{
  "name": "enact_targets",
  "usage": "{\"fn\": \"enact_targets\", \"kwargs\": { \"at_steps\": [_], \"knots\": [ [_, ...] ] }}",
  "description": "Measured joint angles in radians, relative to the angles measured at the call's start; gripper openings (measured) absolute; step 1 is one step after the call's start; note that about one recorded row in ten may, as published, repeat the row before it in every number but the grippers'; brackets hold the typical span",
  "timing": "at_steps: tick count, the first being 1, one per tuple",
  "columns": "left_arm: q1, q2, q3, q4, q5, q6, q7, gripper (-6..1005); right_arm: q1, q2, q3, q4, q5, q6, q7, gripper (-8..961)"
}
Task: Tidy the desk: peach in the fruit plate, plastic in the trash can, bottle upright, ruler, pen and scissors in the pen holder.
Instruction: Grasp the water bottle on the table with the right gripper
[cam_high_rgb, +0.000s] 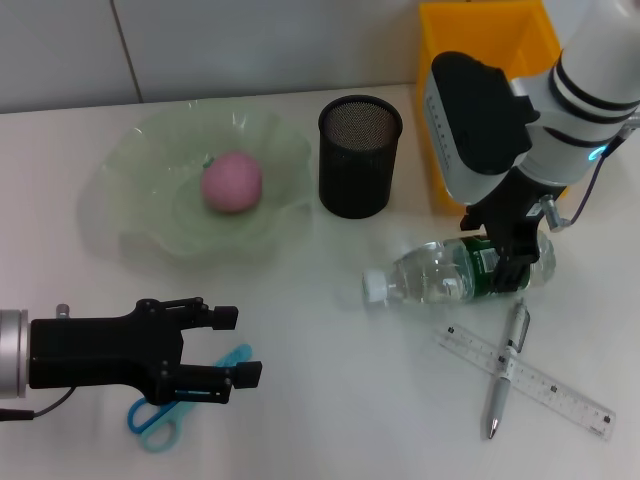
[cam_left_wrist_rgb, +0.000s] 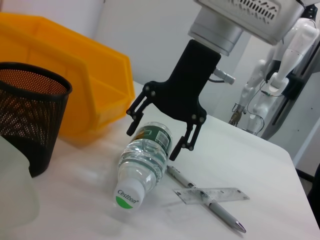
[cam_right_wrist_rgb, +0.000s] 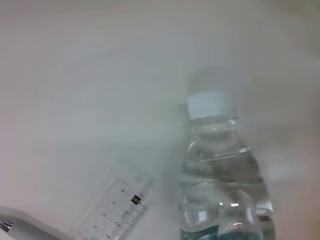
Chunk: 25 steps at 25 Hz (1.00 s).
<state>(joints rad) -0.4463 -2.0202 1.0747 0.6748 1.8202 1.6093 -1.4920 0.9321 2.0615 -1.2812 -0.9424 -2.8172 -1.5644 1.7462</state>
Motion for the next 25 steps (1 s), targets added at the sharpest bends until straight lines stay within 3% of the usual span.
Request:
{"fn": "enact_targets", "kwargs": {
  "at_steps": [25],
  "knots": [
    [-0.008, 0.0, -0.007, 0.0, -0.005, 0.0, -0.014, 863, 0.04, 0.016, -0.042, 0.176, -0.001, 0.144, -0.042, 826]
  ]
}}
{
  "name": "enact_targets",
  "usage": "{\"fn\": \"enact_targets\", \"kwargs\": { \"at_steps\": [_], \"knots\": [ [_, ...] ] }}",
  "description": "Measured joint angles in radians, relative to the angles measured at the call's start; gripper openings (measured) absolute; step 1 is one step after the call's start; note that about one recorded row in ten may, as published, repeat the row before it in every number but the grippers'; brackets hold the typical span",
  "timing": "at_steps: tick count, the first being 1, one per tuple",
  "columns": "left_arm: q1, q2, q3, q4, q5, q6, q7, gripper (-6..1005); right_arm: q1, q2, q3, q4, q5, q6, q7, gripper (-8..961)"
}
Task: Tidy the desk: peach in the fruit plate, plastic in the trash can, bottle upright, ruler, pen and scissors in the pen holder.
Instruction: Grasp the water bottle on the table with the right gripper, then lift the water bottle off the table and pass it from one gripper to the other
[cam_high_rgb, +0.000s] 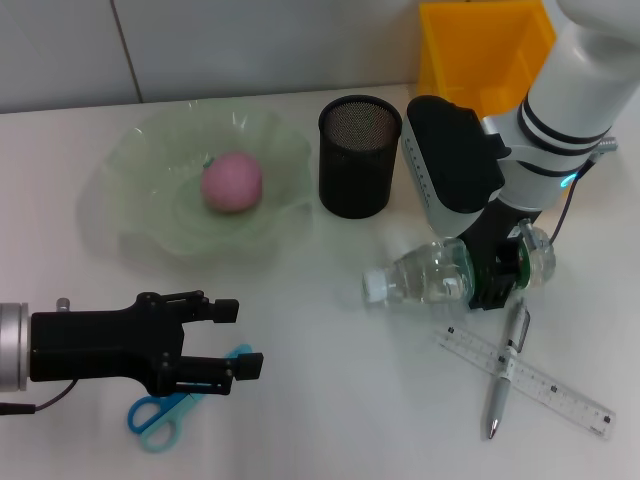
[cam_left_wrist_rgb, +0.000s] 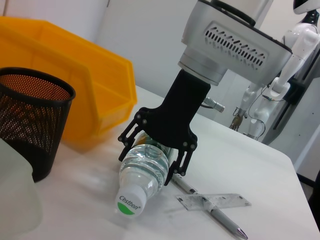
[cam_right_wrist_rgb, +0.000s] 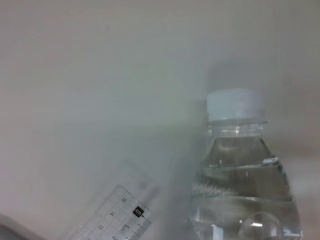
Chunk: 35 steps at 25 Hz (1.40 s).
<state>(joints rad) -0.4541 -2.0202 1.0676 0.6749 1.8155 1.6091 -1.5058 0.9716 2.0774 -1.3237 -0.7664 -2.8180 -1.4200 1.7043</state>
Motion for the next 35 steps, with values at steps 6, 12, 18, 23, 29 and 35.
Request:
{"fn": "enact_targets", "kwargs": {
  "at_steps": [6, 12, 18, 23, 29, 35],
  "knots": [
    [0.0, 0.0, 0.0, 0.0, -0.001, 0.0, -0.001, 864, 0.001, 0.0, -0.006, 0.011, 0.0, 0.016, 0.0, 825],
    [0.001, 0.0, -0.003, 0.002, -0.001, 0.002, -0.001, 863, -0.003, 0.001, -0.014, 0.012, 0.0, 0.026, 0.0, 824],
    [0.003, 0.0, -0.006, 0.005, -0.002, 0.002, -0.001, 864, -0.006, 0.002, -0.014, 0.007, 0.0, 0.033, 0.007, 812],
    [0.003, 0.0, -0.016, 0.003, -0.003, 0.007, -0.001, 863, -0.007, 0.003, -0.014, 0.006, 0.0, 0.042, 0.01, 791],
    [0.006, 0.0, -0.017, 0.005, -0.003, 0.008, -0.001, 864, -0.008, 0.004, -0.011, -0.011, 0.006, 0.028, 0.011, 770],
    [0.007, 0.0, -0.023, 0.006, -0.003, 0.012, -0.001, 864, -0.029, 0.003, 0.03, -0.113, 0.052, -0.07, 0.012, 771]
  ]
}}
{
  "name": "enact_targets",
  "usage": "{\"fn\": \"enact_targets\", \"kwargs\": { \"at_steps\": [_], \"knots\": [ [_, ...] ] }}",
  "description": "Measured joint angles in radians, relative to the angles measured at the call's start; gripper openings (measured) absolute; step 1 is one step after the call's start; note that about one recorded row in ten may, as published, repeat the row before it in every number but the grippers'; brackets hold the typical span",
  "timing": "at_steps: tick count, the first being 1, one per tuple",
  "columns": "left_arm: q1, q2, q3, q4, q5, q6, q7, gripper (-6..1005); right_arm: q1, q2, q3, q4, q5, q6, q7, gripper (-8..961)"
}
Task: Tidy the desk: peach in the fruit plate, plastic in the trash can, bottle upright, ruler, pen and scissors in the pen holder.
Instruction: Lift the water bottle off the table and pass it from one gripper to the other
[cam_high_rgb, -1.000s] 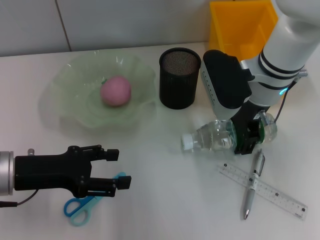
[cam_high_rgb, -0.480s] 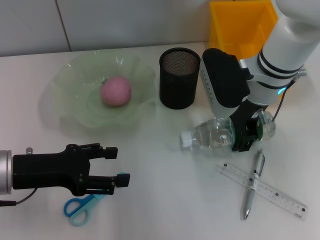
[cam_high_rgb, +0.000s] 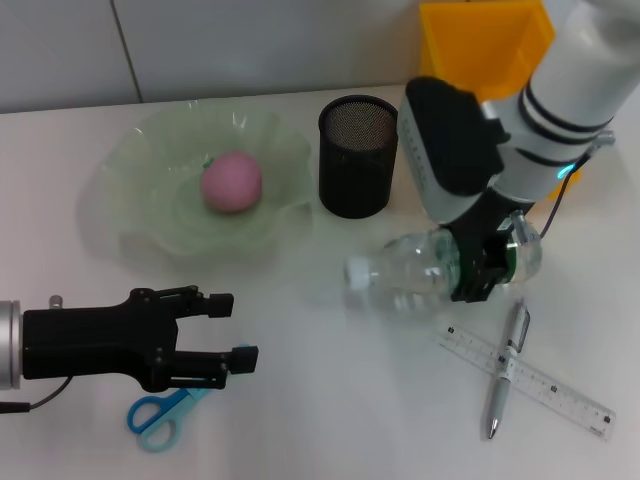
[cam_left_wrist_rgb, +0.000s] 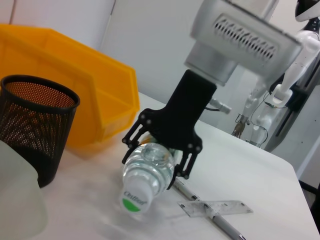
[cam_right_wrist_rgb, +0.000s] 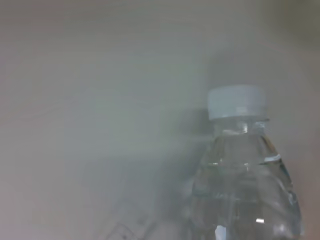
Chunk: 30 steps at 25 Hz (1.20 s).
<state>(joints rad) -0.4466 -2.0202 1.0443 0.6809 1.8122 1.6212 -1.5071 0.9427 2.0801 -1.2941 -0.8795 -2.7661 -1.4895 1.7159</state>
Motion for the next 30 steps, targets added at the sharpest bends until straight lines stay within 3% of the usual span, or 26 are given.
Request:
{"fn": "enact_targets", "kwargs": {
  "at_steps": [8, 14, 18, 25, 30],
  "knots": [
    [-0.002, 0.0, -0.006, 0.002, -0.001, 0.017, -0.001, 863, -0.056, -0.007, 0.134, -0.186, 0.114, -0.141, -0.008, 772],
    [-0.009, -0.003, -0.031, -0.001, -0.001, 0.035, 0.003, 863, -0.101, -0.013, 0.204, -0.263, 0.199, -0.174, -0.012, 773],
    [-0.009, -0.009, -0.065, -0.002, -0.001, 0.054, 0.011, 863, -0.142, -0.028, 0.3, -0.319, 0.333, -0.223, -0.023, 774],
    [-0.01, -0.031, -0.165, -0.003, -0.003, 0.102, 0.013, 863, -0.216, -0.055, 0.435, -0.325, 0.568, -0.252, -0.053, 775],
    [-0.01, -0.044, -0.245, -0.033, -0.051, 0.108, 0.034, 864, -0.294, -0.071, 0.501, -0.26, 0.793, -0.259, -0.093, 775]
  ]
}}
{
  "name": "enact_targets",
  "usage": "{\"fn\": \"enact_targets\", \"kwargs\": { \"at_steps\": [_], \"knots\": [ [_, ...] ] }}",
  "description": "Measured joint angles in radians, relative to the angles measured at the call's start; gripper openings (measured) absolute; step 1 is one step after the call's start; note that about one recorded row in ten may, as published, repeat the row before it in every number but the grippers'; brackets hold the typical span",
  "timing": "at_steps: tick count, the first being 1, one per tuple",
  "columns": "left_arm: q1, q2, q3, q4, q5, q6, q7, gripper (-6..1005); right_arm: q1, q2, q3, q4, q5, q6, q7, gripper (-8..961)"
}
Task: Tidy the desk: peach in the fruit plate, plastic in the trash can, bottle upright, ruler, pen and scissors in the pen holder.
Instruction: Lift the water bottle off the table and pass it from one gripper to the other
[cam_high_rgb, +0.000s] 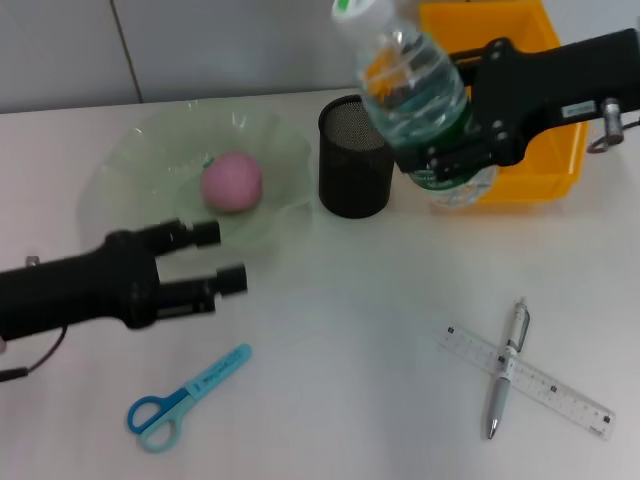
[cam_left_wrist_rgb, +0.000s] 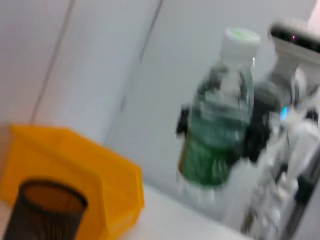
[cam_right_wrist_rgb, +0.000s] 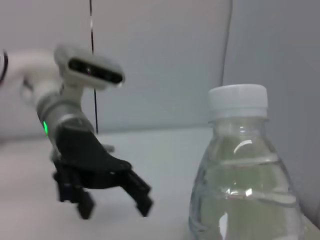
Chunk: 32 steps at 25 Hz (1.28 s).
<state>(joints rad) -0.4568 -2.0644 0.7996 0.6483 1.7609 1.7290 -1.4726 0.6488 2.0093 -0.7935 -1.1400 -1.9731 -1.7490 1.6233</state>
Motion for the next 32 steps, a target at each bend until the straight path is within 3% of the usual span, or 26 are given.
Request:
{"fn": "enact_targets", "kwargs": {
  "at_steps": [4, 7, 10, 18, 32],
  "knots": [
    [0.012, 0.002, -0.005, -0.061, -0.145, 0.015, 0.064, 864, -0.038, 0.002, 0.0, 0.083, 0.078, -0.005, -0.026, 776],
    [0.014, 0.001, -0.005, -0.069, -0.169, 0.018, 0.078, 863, -0.05, 0.02, -0.005, 0.137, 0.097, -0.013, -0.037, 776],
    [0.013, -0.002, -0.002, -0.123, -0.282, 0.035, 0.147, 863, -0.056, 0.041, -0.012, 0.176, 0.104, -0.016, -0.053, 777],
    [-0.024, -0.005, 0.014, -0.172, -0.311, 0.076, 0.166, 863, -0.023, 0.054, -0.025, 0.325, 0.117, -0.022, -0.113, 778],
    [-0.072, -0.009, 0.046, -0.22, -0.316, 0.101, 0.175, 864, -0.012, 0.066, -0.092, 0.366, 0.119, -0.019, -0.128, 780]
  ]
}}
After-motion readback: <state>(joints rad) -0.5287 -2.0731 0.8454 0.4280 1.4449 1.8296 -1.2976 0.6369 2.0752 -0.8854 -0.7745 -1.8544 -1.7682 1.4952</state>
